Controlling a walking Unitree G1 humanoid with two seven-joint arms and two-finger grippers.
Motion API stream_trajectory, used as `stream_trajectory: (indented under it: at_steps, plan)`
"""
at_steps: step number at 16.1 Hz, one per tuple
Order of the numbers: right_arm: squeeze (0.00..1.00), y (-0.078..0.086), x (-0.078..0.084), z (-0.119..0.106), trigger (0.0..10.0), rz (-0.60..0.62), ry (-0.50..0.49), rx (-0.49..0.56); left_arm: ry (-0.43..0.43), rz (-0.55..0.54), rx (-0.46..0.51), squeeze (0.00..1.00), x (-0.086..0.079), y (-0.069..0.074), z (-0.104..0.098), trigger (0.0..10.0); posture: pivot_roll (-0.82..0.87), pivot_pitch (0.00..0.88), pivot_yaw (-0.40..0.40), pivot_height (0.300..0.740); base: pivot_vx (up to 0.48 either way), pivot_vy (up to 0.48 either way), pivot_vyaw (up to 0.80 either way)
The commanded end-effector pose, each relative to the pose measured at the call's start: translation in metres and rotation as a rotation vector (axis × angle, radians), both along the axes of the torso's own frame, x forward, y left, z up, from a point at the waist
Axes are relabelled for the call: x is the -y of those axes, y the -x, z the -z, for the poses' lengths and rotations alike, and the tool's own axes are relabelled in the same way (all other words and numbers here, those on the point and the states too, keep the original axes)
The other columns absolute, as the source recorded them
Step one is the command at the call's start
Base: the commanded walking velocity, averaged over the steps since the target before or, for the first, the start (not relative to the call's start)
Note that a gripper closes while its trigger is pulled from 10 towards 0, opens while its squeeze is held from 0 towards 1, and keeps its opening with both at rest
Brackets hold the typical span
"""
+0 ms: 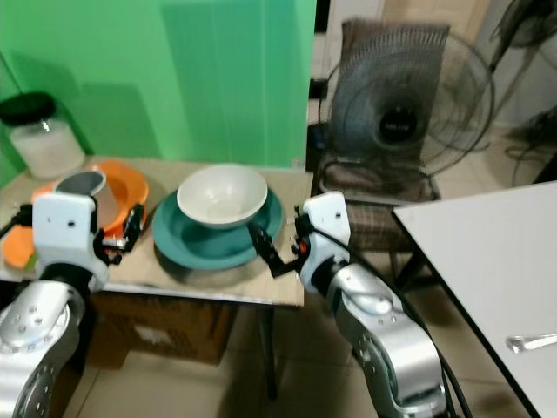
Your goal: Setting the table
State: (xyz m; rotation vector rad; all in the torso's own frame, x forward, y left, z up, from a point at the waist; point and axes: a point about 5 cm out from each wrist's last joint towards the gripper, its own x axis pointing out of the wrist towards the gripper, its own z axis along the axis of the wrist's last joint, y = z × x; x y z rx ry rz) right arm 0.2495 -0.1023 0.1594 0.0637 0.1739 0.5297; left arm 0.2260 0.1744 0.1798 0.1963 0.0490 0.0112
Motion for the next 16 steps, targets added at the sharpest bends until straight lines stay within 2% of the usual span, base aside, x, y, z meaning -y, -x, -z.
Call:
stream_trajectory:
  at_steps: [1, 4, 6, 8, 9, 10, 12, 13, 14, 16]
  plan:
    - [0.0, -0.001, 0.003, -0.002, 10.0, 0.023, 0.012, 0.014, 0.005, 0.016, 0.0, 0.0, 0.002, 0.0, -0.001, 10.0, -0.01, 0.0, 0.035, 0.74, 0.386, 0.0, 0.0]
    - [0.0, -0.002, 0.003, -0.004, 10.0, 0.033, 0.024, 0.037, 0.013, 0.028, -0.015, 0.0, 0.002, 0.0, 0.001, 10.0, -0.01, 0.0, 0.038, 0.74, 0.416, 0.0, 0.0]
    - [0.0, -0.004, 0.003, -0.006, 10.0, 0.049, 0.038, 0.058, 0.017, 0.037, -0.022, 0.0, 0.003, 0.001, 0.003, 10.0, -0.01, 0.0, 0.035, 0.74, 0.414, 0.0, 0.67]
    - [0.0, -0.006, 0.004, -0.008, 10.0, 0.073, 0.007, 0.059, 0.014, 0.045, -0.024, 0.0, 0.004, 0.001, 0.003, 10.0, -0.01, 0.0, 0.033, 0.74, 0.424, 0.0, 0.4]
    - [0.0, -0.008, 0.006, -0.008, 10.0, 0.108, -0.013, 0.046, 0.005, 0.053, -0.025, 0.0, 0.004, 0.001, 0.003, 10.0, -0.01, 0.0, 0.033, 0.74, 0.401, 0.0, 0.0]
    - [0.0, -0.011, 0.01, -0.006, 10.0, 0.145, 0.017, 0.016, -0.005, 0.086, -0.027, 0.0, 0.006, 0.002, 0.003, 10.0, -0.01, 0.0, 0.033, 0.74, 0.296, 0.0, 0.0]
    - [0.0, -0.016, 0.013, -0.001, 10.0, 0.154, 0.01, -0.097, -0.013, 0.154, -0.05, 0.0, 0.009, 0.005, 0.004, 10.0, -0.01, 0.0, 0.035, 0.74, 0.0, 0.0, 0.0]
    - [0.27, -0.018, 0.015, -0.004, 10.0, 0.142, -0.017, -0.108, -0.027, 0.177, -0.051, 0.0, 0.009, 0.005, 0.003, 10.0, -0.01, 0.0, 0.038, 0.74, 0.0, 0.0, 0.0]
    - [1.0, -0.021, 0.017, -0.007, 10.0, 0.122, -0.047, -0.117, -0.039, 0.216, -0.048, 0.0, 0.008, 0.005, 0.002, 10.0, -0.02, 0.002, 0.04, 0.74, 0.0, 0.0, 0.0]
    - [1.0, -0.026, 0.018, -0.004, 10.0, 0.093, -0.014, -0.189, -0.077, 0.282, -0.071, 0.0, 0.005, 0.004, 0.003, 10.0, -0.02, 0.003, 0.04, 0.74, 0.0, 0.0, 0.0]
